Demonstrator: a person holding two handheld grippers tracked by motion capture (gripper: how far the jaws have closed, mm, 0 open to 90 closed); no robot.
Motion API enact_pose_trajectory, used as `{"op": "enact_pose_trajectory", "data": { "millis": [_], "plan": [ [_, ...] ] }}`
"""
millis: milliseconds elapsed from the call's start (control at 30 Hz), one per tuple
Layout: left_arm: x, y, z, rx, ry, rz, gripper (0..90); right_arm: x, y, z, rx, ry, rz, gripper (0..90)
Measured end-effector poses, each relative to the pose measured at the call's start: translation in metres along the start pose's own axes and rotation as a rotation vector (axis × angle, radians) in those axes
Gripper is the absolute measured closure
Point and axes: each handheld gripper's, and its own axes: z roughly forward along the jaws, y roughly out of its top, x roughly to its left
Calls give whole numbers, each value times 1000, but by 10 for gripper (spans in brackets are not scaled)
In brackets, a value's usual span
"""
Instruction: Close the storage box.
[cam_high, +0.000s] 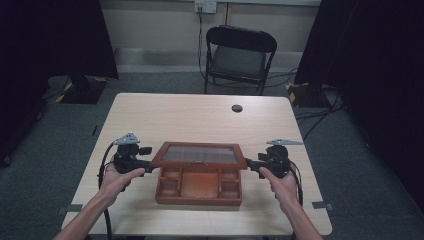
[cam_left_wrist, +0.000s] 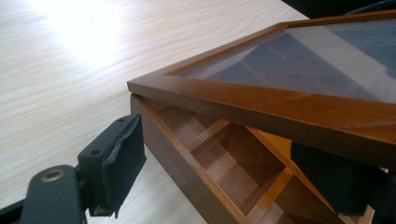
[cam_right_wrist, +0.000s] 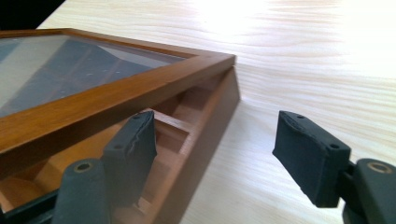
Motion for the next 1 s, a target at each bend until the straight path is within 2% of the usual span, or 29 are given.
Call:
{"op": "enact_pose_trajectory", "data": {
  "millis": [67, 200, 300, 400, 467, 533, 567, 733, 800, 867, 1000],
  "plan": [
    [0, -1, 0, 5, 4, 2, 174, -3, 0, -5, -20, -5, 9, 302],
    [-3, -2, -1, -6, 20, 9, 193, -6, 4, -8, -33, 20, 16, 314],
    [-3, -2, -1, -5, 21, 8, 193, 1, 10, -10, -48, 24, -11, 312],
    [-3, -3, -1, 3, 24, 10, 189, 9, 21, -15, -86, 34, -39, 320],
    [-3, -5, 0, 4, 26, 11, 188, 12, 29, -18, -105, 61, -34, 329],
    [-2, -6, -1, 4, 31, 13, 188, 17, 36, -19, -113, 98, -45, 438],
    [-2, -6, -1, 5, 30, 14, 188, 22, 40, -18, -114, 138, -69, 440],
    [-2, -8, 0, 4, 25, 12, 188, 49, 54, -12, -105, 245, -127, 462],
    [-2, -9, 0, 7, 24, 12, 188, 62, 60, -9, -88, 307, -155, 475],
    [-3, -10, 0, 6, 25, 13, 188, 77, 64, -4, -44, 368, -186, 515],
    [-3, -10, 0, 4, 26, 12, 188, 98, 67, 3, -8, 436, -248, 621]
  ]
}}
